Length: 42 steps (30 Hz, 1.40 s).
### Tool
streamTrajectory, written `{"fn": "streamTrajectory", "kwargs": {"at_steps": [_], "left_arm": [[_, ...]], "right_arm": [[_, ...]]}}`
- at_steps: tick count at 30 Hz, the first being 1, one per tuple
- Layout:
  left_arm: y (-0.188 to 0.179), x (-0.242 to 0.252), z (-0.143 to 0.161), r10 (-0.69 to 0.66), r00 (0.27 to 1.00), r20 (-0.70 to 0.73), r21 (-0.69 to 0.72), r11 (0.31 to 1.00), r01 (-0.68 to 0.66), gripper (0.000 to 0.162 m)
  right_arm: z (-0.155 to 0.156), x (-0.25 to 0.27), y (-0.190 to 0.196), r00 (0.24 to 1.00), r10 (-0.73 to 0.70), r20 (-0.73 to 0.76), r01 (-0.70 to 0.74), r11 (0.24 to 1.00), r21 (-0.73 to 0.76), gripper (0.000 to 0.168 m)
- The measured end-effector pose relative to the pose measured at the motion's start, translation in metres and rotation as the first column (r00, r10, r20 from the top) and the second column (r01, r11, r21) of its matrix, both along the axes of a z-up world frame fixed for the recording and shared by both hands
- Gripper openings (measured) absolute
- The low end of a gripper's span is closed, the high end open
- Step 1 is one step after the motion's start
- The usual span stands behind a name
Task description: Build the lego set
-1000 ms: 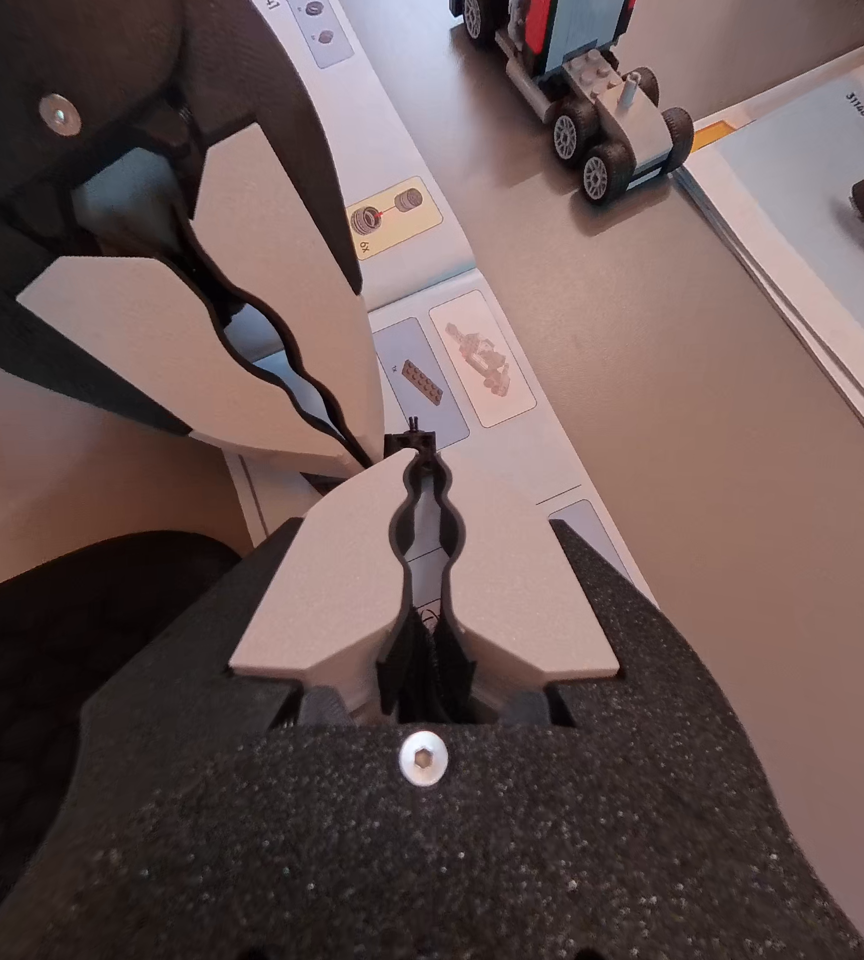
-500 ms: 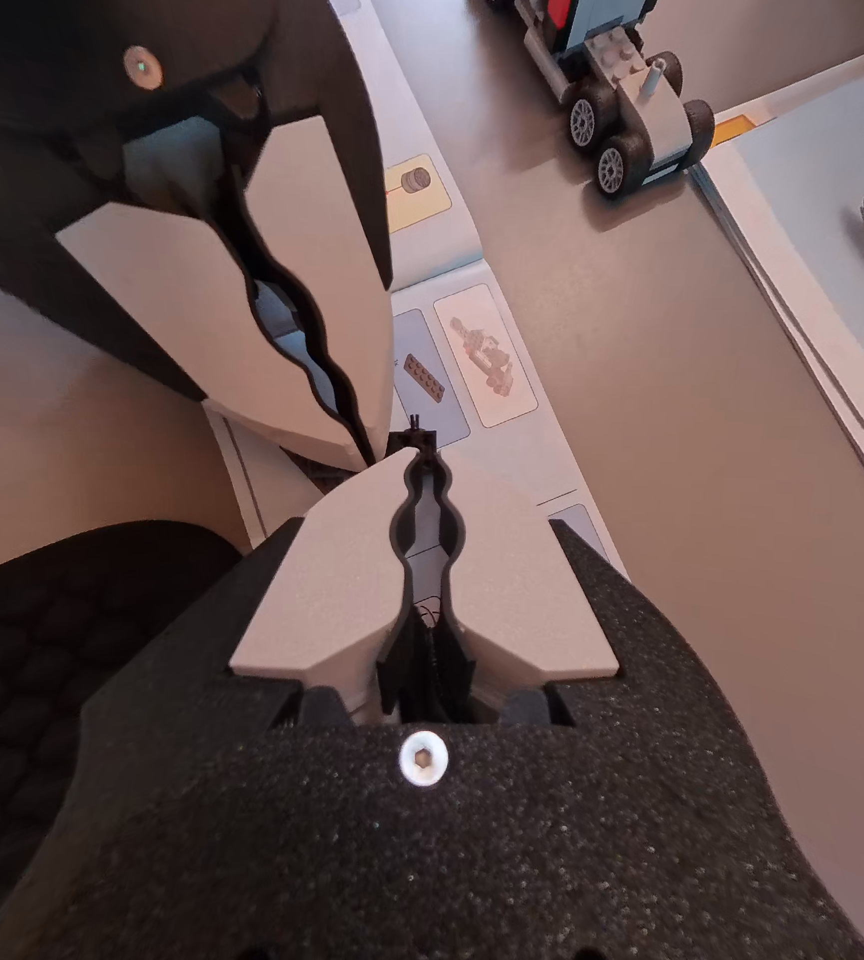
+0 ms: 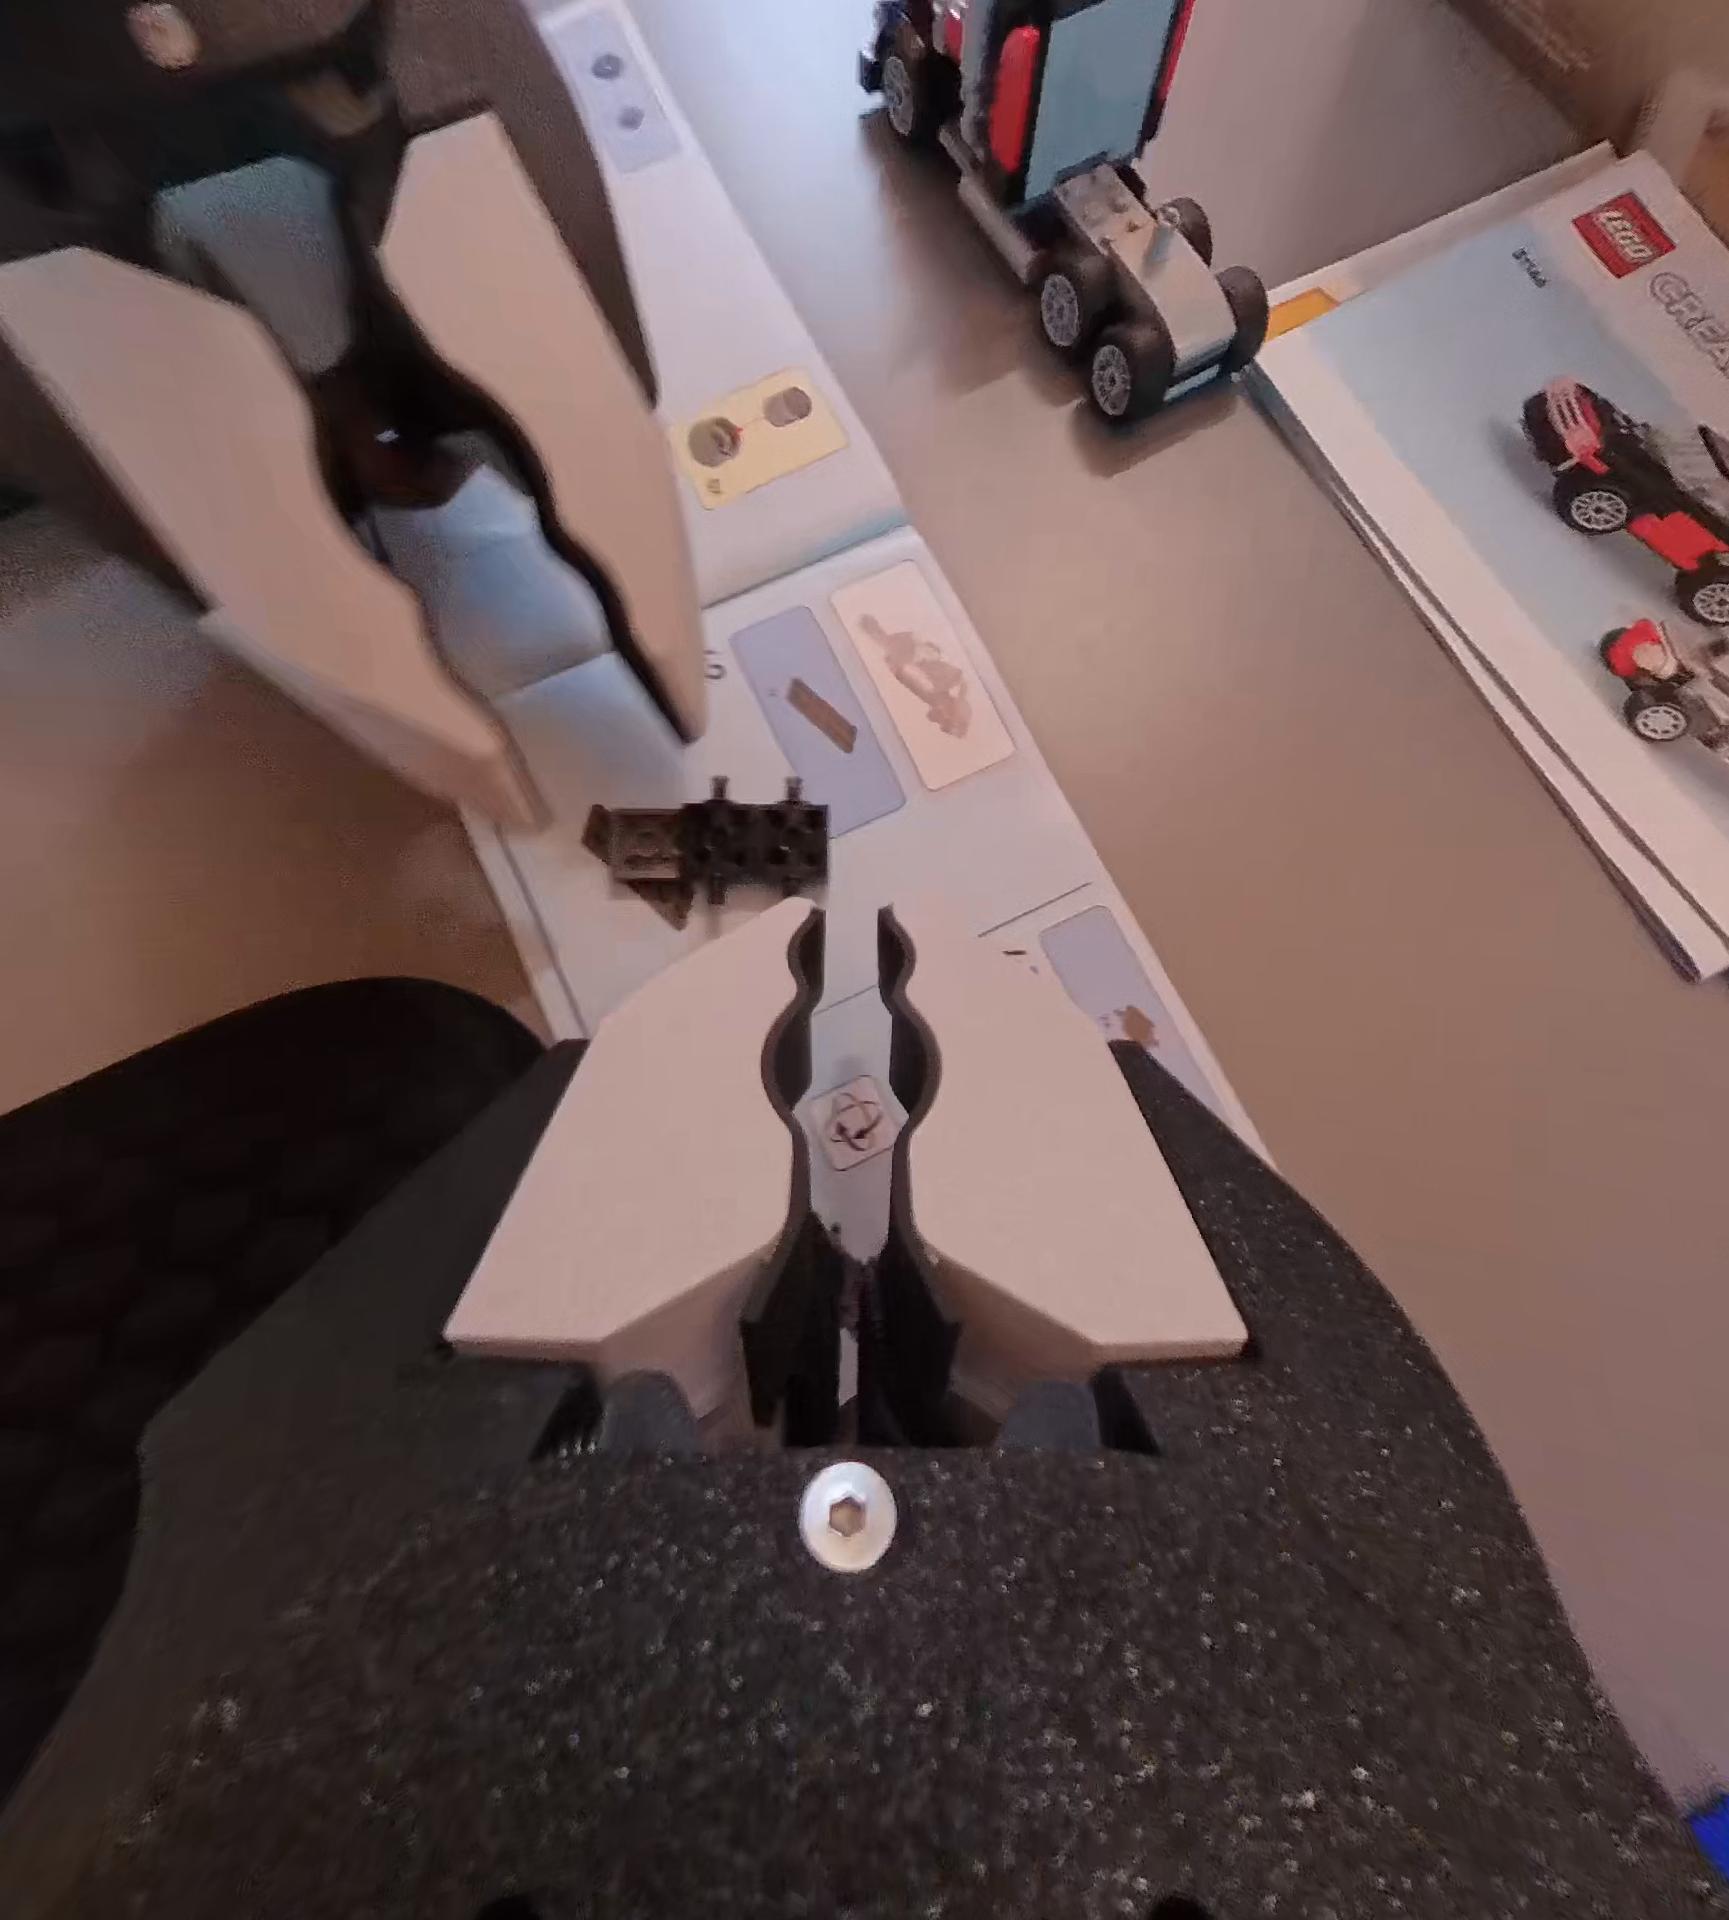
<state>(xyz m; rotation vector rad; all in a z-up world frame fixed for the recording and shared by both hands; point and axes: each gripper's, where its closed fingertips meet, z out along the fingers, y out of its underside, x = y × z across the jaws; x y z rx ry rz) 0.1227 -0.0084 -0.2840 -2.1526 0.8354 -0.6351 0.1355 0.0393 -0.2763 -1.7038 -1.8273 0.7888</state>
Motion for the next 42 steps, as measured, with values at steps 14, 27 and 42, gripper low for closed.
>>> {"fn": "streamTrajectory", "kwargs": {"at_steps": [14, 27, 42], "left_arm": [[0.026, -0.004, -0.017, -0.096, 0.975, -0.202, 0.134, 0.983, 0.125, 0.001], [0.025, -0.005, -0.018, -0.064, 0.966, -0.251, 0.201, 0.973, 0.116, 0.001], [0.016, -0.024, 0.008, -0.075, 0.992, -0.097, 0.197, 0.976, 0.093, 0.004]], "right_arm": [[-0.024, -0.021, -0.025, 0.997, 0.053, 0.058, -0.053, 0.999, 0.003, 0.004], [-0.027, -0.019, -0.024, 0.964, 0.045, 0.261, -0.096, 0.978, 0.184, 0.002], [0.004, -0.015, -0.017, 0.986, 0.114, 0.122, -0.126, 0.988, 0.094, 0.005]]}}
